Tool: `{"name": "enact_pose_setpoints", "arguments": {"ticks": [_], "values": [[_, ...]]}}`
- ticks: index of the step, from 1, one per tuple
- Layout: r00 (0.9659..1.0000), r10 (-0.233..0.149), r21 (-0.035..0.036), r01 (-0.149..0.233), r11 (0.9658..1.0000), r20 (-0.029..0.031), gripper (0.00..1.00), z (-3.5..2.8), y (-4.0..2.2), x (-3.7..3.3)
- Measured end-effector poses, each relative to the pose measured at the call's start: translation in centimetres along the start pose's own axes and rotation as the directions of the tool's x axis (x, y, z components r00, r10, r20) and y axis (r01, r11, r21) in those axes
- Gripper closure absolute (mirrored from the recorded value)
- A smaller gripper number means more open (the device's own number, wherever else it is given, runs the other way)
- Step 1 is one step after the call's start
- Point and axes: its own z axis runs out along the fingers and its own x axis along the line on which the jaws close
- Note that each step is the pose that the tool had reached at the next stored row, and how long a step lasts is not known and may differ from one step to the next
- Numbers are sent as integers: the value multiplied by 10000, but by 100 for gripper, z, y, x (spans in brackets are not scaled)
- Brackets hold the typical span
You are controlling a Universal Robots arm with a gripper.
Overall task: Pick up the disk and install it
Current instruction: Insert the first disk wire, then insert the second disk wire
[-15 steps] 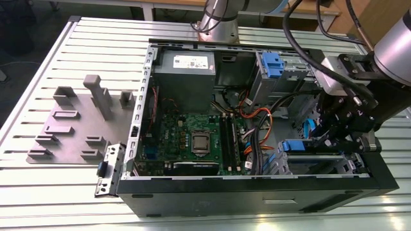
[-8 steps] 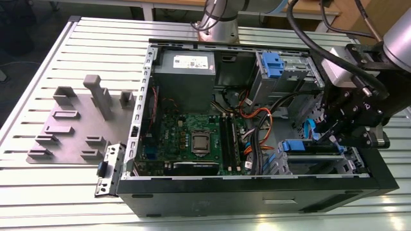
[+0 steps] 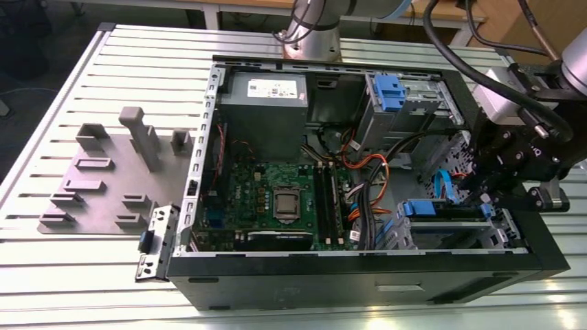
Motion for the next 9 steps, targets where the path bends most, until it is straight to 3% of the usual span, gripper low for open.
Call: {"name": "enact_pose_setpoints", "arguments": {"ticks": [9], "values": [[10000,-1,0,1,10000,0,71,-1,-29,1]]}}
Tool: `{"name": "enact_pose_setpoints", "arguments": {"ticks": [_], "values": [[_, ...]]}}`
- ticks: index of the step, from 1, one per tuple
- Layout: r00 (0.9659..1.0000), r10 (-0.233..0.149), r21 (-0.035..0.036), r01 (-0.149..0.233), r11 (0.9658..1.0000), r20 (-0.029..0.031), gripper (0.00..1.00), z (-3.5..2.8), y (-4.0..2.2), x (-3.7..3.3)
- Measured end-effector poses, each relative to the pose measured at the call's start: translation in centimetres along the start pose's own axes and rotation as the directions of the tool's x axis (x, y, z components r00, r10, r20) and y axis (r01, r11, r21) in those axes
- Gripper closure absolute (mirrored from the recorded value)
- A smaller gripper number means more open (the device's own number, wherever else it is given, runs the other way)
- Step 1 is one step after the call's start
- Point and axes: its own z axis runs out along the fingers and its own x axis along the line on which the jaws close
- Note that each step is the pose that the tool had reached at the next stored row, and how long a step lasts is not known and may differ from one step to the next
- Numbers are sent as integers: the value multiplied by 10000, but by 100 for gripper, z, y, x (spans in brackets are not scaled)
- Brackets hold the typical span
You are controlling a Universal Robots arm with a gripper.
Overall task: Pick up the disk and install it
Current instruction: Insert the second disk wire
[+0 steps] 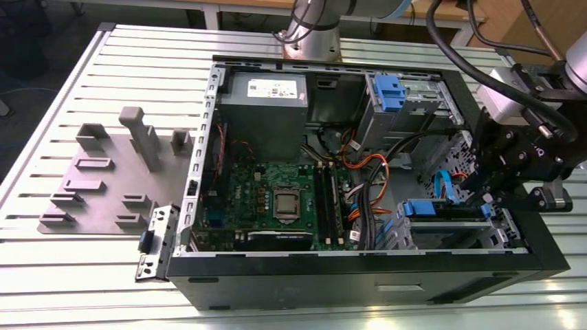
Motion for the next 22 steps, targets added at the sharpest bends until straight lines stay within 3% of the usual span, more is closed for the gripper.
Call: {"name": "enact_pose_setpoints", "arguments": {"ticks": [4,12,22], "values": [[10000,0,0,0,10000,-1,71,0,-3,-7],[10000,0,0,0,10000,0,71,6,-25,-138],[10000,0,-10,0,10000,1,71,27,-216,-169]]}}
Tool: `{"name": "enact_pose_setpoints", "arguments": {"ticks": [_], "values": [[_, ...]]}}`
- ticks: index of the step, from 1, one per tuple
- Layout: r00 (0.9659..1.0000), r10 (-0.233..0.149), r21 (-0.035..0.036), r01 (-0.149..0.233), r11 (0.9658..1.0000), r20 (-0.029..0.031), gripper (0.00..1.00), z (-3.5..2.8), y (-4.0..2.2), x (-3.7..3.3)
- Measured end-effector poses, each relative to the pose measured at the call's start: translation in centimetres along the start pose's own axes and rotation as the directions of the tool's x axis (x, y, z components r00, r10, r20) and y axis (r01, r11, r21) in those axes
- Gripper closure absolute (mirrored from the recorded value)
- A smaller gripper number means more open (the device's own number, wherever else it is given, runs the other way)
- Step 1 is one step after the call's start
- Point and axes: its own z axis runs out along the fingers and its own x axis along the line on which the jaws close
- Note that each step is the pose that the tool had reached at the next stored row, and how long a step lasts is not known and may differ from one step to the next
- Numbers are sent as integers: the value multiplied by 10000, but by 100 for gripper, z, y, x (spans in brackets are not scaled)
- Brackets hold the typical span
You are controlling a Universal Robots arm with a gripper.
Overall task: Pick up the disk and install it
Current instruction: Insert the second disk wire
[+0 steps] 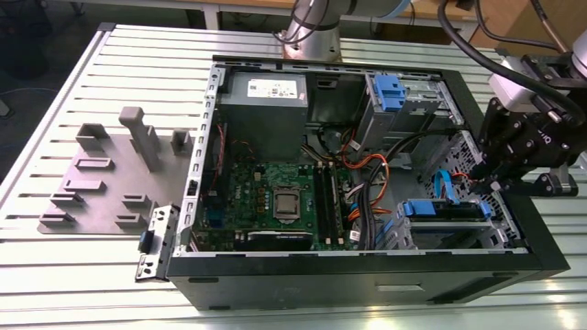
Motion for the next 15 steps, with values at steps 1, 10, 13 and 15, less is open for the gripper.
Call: {"name": "enact_pose_setpoints", "arguments": {"ticks": [1,10,13,15], "values": [[10000,0,-1,0,10000,-1,71,8,-14,-1],[10000,0,-4,0,10000,-2,72,20,-42,-3],[10000,0,-4,0,10000,-1,84,20,-46,-3],[10000,0,-4,0,10000,-1,84,20,-48,-3]]}}
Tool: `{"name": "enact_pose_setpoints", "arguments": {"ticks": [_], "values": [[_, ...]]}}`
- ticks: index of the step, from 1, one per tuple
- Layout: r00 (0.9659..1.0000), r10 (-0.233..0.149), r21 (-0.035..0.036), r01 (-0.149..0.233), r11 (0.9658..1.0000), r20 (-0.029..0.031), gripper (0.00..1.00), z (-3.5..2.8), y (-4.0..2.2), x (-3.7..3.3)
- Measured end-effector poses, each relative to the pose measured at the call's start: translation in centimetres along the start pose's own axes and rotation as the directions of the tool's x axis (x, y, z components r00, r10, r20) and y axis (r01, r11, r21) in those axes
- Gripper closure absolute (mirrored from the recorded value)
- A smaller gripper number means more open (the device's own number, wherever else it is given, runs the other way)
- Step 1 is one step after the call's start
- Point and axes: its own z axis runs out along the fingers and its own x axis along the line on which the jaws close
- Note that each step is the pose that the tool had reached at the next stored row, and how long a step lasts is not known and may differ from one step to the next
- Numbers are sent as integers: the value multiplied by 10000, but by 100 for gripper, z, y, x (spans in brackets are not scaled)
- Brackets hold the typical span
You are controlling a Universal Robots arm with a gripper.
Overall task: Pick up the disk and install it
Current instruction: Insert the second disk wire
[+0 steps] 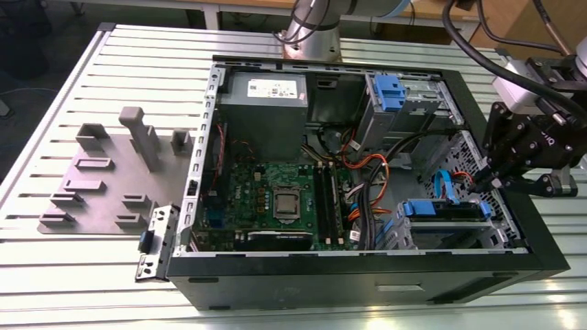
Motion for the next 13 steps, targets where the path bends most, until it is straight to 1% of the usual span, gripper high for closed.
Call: {"name": "enact_pose_setpoints", "arguments": {"ticks": [4,5,6,8,10,11,13], "values": [[10000,0,1,0,10000,1,84,1,-4,0],[10000,-1,6,1,10000,1,84,1,6,0],[10000,-3,32,3,10000,-1,84,1,31,-1],[10000,-3,119,3,9999,-2,84,4,108,-2],[10000,-5,189,5,9998,-2,84,7,164,-3],[10000,-6,211,6,9998,-4,84,6,180,-3],[10000,-5,216,6,9998,-26,84,3,184,-3]]}}
